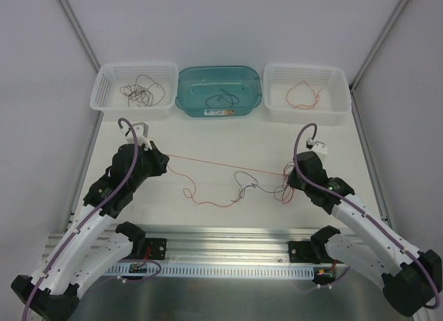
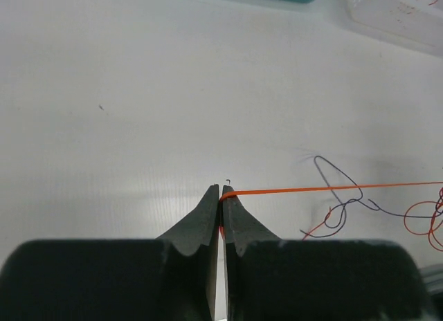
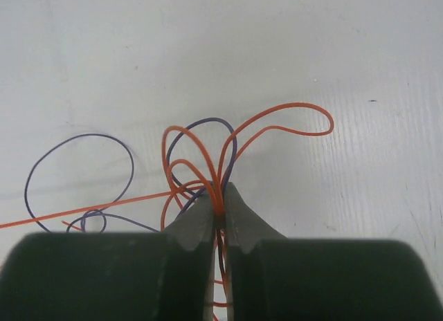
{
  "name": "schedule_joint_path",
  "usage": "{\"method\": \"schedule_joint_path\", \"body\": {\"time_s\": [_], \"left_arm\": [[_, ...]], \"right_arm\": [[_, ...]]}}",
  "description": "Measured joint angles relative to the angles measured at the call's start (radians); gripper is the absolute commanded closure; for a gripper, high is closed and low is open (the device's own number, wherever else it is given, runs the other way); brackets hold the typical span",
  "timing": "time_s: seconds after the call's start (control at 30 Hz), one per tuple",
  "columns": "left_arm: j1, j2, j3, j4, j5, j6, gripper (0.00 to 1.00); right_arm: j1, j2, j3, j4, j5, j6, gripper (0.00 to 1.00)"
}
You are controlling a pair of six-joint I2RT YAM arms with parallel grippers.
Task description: Untangle the cables
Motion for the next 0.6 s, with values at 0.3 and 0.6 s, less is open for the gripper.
{"method": "schedule_joint_path", "body": {"time_s": [0.3, 0.6], "left_arm": [[0.032, 0.067, 0.292, -0.128, -0.034, 0.117, 1.0], [0.032, 0.131, 0.499, -0.183, -0.05, 0.246, 1.0]], "right_arm": [[-0.16, -0.051, -0.022, -0.102, -0.003, -0.053, 0.82], [-0.173, 0.008, -0.057, -0.145, 0.008, -0.068, 0.76]]}}
